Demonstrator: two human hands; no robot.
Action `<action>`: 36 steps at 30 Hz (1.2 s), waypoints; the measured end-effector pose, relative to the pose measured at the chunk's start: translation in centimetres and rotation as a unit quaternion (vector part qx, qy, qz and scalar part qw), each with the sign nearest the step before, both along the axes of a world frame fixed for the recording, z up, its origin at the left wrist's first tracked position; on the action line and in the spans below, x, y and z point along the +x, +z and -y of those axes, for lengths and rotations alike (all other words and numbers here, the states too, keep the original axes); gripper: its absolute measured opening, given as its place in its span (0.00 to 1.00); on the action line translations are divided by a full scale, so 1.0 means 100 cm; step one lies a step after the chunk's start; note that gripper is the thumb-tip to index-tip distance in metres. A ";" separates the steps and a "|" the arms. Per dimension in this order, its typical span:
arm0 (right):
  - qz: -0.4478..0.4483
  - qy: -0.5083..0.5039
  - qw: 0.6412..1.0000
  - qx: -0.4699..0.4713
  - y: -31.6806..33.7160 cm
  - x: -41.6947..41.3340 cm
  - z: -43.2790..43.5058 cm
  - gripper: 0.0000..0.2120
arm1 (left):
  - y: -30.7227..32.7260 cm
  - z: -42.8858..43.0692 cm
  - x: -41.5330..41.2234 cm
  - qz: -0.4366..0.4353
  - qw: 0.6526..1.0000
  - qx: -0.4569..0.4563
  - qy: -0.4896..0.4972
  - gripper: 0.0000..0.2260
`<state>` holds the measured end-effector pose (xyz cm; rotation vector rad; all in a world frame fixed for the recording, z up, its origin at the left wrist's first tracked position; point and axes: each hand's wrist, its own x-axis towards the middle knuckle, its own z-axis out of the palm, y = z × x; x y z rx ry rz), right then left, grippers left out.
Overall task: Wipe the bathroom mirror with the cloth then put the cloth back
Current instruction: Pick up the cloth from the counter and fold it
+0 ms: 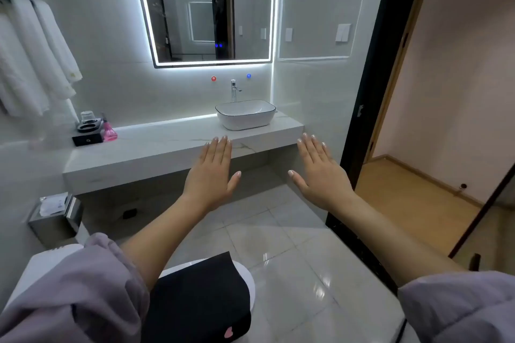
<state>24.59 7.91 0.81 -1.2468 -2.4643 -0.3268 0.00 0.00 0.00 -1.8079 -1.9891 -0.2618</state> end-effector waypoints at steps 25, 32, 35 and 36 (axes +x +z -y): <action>0.015 0.012 1.000 0.014 -0.013 -0.061 -0.236 0.34 | -0.014 -0.243 -0.061 -0.004 1.000 0.011 -0.018 0.32; 0.005 0.011 1.000 0.008 -0.019 -0.068 -0.300 0.34 | -0.013 -0.306 -0.067 0.002 1.000 0.002 -0.009 0.32; 0.006 0.021 1.000 0.009 -0.023 -0.071 -0.328 0.35 | -0.017 -0.330 -0.063 -0.005 1.000 -0.008 -0.003 0.32; 0.003 0.025 1.000 0.009 -0.024 -0.072 -0.339 0.35 | -0.018 -0.338 -0.062 -0.008 1.000 -0.008 -0.002 0.32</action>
